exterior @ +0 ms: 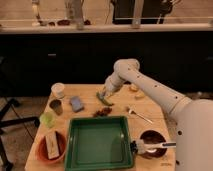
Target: Place towel in tray
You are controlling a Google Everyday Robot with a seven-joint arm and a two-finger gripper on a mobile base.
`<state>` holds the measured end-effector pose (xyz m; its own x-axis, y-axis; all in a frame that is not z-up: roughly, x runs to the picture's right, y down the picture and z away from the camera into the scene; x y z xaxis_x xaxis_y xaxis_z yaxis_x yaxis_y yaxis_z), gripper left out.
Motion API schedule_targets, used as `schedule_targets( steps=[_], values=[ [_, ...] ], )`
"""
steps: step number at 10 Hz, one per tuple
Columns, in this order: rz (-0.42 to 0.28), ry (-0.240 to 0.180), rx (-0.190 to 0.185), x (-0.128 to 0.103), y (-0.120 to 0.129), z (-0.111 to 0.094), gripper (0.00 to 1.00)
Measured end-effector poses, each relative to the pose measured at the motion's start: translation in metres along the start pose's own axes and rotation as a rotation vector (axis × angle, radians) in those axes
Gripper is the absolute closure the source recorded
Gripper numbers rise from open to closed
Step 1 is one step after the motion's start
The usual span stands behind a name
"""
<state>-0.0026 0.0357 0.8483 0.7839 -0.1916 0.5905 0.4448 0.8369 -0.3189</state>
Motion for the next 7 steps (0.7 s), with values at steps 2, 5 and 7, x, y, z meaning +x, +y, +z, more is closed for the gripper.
schedule_targets(
  steps=[2,5,7],
  values=[
    [-0.052,-0.020,-0.033,-0.0166,0.0092,0.0028,1.00],
    [-0.052,-0.020,-0.033,-0.0166,0.0093,0.0019,1.00],
    [-0.054,-0.021,-0.034,-0.0177,0.0088,0.0026,1.00]
  ],
)
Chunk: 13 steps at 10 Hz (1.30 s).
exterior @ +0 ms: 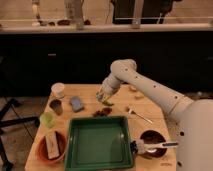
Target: Place towel in tray
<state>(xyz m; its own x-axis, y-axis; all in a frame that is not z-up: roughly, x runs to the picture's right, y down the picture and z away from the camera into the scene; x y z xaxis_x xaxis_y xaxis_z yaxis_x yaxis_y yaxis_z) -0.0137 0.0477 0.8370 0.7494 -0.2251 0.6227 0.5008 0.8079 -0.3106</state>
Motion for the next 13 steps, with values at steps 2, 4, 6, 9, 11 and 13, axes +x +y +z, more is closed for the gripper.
schedule_targets(
  steps=[2,4,6,9,11,13],
  values=[
    [0.004,-0.002,0.000,0.002,0.000,0.000,1.00],
    [-0.046,-0.059,-0.024,-0.004,0.001,0.014,1.00],
    [-0.096,-0.097,-0.050,-0.016,0.014,0.023,1.00],
    [-0.151,-0.135,-0.080,-0.038,0.055,0.028,1.00],
    [-0.170,-0.111,-0.079,-0.043,0.076,0.017,1.00],
    [-0.165,-0.085,-0.075,-0.044,0.091,0.006,1.00]
  ],
)
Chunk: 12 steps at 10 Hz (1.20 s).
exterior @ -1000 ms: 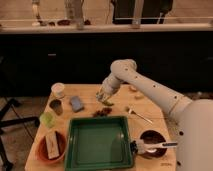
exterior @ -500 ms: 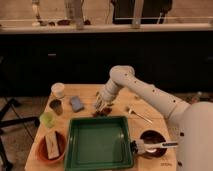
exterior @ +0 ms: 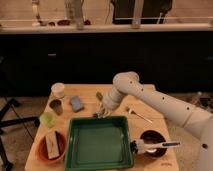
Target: Place towel in tray
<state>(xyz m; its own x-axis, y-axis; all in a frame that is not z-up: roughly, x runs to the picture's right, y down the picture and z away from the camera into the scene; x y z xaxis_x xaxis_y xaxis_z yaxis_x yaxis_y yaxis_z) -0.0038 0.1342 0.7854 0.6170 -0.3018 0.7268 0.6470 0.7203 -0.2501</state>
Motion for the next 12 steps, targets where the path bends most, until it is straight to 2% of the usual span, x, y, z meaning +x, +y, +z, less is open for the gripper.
schedule_targets(
  steps=[3,7,10,12],
  values=[
    [0.047,0.025,0.004,0.001,0.031,-0.010,1.00],
    [0.094,0.032,-0.015,-0.015,0.071,-0.013,1.00],
    [0.114,0.018,-0.036,-0.024,0.090,-0.007,1.00],
    [0.132,-0.004,-0.046,-0.019,0.094,0.004,1.00]
  ],
)
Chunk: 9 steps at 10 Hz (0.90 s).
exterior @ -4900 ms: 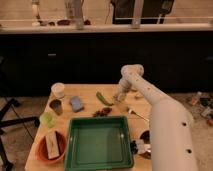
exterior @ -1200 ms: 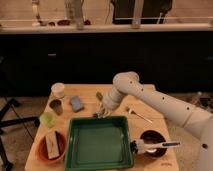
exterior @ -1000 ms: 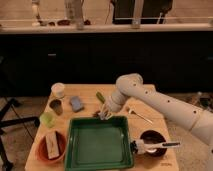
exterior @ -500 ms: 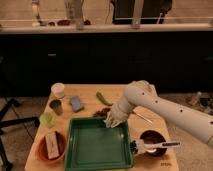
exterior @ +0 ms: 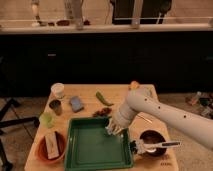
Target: Place towel in tray
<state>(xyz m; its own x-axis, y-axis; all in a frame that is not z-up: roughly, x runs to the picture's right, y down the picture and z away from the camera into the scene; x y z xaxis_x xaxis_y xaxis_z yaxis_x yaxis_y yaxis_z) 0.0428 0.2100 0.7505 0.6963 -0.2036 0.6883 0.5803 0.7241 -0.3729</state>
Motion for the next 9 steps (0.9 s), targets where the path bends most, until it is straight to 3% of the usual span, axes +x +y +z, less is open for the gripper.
schedule_targets(
  steps=[6,7,9],
  values=[
    [0.023,-0.033,-0.029,0.010,0.000,0.015,0.99],
    [0.024,-0.033,-0.029,0.010,0.000,0.015,0.93],
    [0.023,-0.033,-0.029,0.010,0.000,0.015,0.71]
  ],
)
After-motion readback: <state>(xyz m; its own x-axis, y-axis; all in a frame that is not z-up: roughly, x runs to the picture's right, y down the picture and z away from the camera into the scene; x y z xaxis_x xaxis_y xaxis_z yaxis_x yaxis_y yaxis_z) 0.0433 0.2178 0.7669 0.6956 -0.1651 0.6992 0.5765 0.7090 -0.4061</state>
